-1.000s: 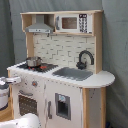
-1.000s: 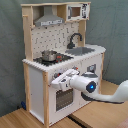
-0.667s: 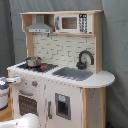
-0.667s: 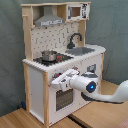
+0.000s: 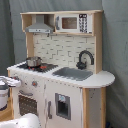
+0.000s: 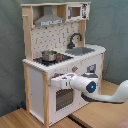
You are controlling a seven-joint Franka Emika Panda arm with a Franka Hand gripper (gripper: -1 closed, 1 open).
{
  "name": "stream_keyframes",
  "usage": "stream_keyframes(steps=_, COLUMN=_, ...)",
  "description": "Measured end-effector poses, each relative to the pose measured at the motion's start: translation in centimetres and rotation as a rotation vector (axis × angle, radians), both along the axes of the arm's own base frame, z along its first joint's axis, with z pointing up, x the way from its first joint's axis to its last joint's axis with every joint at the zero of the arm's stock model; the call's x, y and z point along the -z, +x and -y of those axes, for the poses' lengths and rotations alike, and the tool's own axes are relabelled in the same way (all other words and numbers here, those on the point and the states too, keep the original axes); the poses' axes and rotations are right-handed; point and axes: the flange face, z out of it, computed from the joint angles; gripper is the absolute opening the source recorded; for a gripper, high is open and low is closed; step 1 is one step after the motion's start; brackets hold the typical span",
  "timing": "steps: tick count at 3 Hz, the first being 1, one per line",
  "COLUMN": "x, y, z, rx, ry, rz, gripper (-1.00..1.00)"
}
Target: Play with the kitchen
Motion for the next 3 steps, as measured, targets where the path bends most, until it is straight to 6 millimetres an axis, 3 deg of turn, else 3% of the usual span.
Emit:
stream_keyframes(steps=1, x=1.3, y=-2.8, z=-0.1, rx=-0.001, ry=0.029, rz=-0.018, gripper=1.00)
stream_keyframes(steps=3, x=-0.6, y=-7.2, z=1.1, rx=0.037, ry=0.007, rz=0.004, gripper=1.00)
